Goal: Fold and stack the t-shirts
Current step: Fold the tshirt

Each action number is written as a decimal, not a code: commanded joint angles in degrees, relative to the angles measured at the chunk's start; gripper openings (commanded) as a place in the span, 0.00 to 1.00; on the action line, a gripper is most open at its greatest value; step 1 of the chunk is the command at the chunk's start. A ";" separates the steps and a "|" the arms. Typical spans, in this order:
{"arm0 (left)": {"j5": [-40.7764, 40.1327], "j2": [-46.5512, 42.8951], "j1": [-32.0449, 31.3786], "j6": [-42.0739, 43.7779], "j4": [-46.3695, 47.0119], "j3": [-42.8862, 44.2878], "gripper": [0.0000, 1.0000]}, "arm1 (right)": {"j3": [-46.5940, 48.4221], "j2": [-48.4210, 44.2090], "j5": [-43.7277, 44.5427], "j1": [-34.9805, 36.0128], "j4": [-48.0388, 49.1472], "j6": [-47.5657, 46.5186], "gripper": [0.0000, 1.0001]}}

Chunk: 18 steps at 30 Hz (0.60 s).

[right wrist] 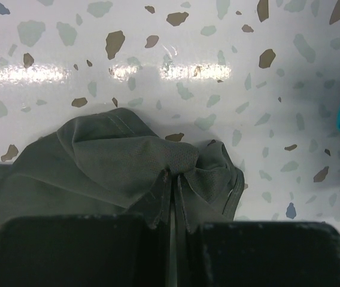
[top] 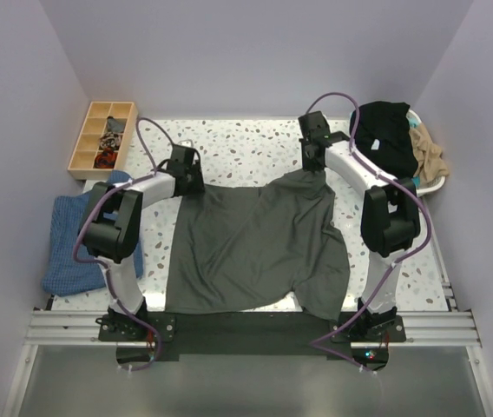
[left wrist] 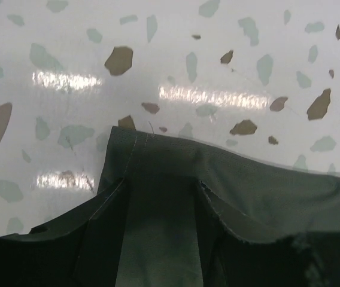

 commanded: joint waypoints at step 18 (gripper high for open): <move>-7.54 8.45 10.19 -1.23 -3.64 8.35 0.37 | 23.60 15.63 0.66 -3.73 -7.22 -1.00 0.00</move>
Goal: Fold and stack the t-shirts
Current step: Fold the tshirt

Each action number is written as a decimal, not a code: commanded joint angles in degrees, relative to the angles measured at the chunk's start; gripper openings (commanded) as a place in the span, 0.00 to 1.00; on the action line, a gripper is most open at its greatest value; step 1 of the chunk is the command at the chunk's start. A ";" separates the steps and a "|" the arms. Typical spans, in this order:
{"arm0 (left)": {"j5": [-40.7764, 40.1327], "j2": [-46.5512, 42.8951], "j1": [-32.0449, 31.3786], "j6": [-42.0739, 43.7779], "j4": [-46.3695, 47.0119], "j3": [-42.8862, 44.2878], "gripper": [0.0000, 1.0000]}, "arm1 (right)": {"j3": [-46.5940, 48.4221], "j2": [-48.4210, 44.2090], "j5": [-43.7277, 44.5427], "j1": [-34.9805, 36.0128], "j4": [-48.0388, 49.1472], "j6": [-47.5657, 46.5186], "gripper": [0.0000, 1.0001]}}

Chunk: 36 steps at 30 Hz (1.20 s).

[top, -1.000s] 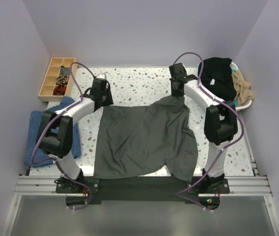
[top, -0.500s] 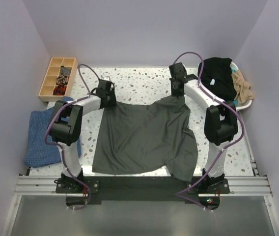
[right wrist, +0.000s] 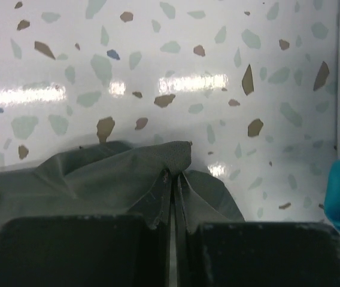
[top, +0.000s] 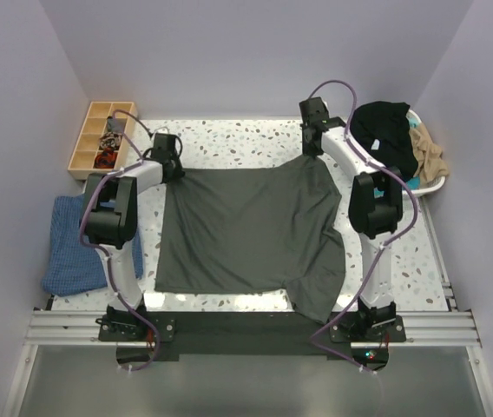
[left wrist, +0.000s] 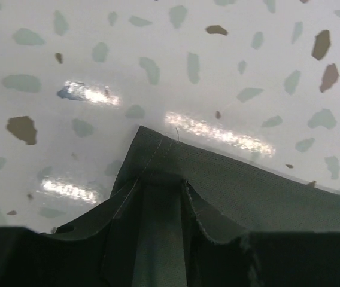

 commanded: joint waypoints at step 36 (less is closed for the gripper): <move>-5.08 -3.19 2.93 0.48 -2.12 0.16 0.70 | 2.70 2.18 -12.12 -1.57 5.94 -4.08 0.00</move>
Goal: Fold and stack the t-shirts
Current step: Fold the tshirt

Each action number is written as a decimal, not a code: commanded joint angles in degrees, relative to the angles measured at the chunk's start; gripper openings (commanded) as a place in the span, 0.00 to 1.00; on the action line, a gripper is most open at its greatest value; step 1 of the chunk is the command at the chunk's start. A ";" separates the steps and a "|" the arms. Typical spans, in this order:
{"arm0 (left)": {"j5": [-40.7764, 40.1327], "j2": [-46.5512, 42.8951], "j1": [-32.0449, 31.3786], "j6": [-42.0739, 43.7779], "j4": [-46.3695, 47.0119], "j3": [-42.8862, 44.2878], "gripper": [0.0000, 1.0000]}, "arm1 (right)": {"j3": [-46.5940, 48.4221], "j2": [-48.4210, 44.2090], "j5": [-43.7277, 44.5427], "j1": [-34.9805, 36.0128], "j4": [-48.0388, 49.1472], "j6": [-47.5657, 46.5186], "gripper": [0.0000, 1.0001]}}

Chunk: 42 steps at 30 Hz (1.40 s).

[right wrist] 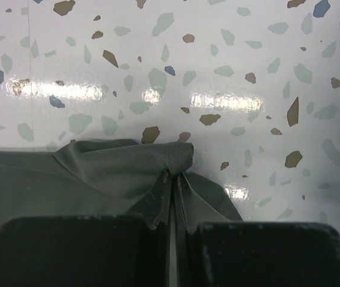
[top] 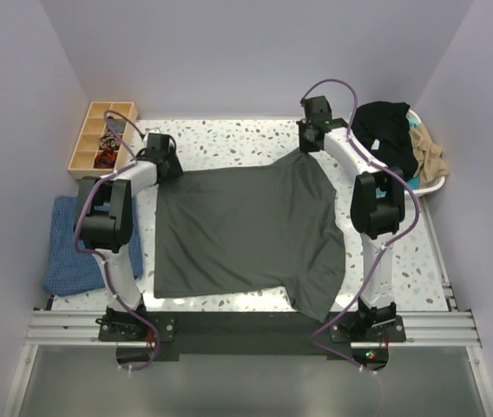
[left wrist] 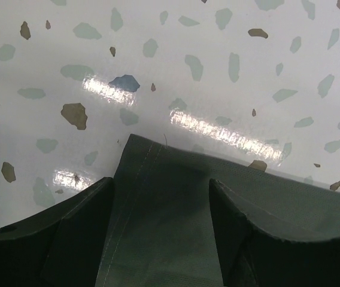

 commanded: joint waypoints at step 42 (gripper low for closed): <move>6.13 5.79 2.31 1.25 2.90 3.57 0.21 | 1.95 -0.51 -0.65 -0.22 -1.70 -1.94 0.00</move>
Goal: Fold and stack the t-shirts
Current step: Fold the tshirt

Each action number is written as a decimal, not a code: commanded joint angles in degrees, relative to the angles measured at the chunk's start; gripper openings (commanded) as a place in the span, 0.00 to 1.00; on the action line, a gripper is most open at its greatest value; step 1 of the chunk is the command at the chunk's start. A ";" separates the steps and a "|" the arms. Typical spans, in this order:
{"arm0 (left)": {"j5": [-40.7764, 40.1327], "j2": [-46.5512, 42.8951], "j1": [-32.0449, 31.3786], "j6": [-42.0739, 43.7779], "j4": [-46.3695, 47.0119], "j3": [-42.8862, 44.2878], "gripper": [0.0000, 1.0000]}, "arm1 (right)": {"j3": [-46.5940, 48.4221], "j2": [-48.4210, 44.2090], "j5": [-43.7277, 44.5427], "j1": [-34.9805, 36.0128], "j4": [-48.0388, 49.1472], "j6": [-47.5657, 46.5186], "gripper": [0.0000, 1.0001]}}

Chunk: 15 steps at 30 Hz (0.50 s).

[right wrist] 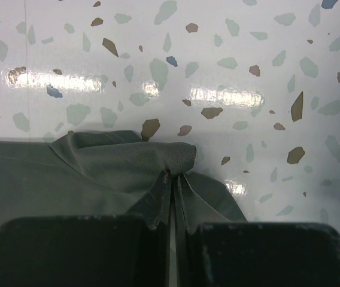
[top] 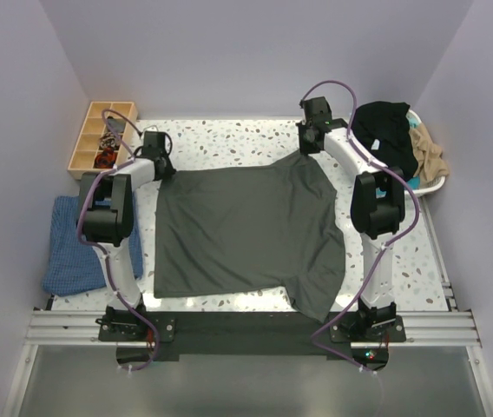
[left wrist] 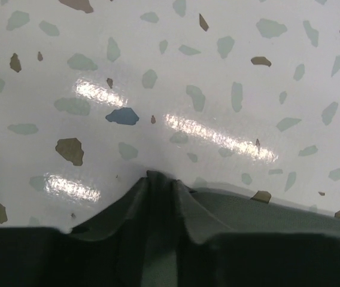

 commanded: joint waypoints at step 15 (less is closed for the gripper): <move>8.81 4.24 3.73 4.07 -3.03 16.39 0.00 | 11.52 2.49 -0.30 -2.90 -4.08 -1.75 0.00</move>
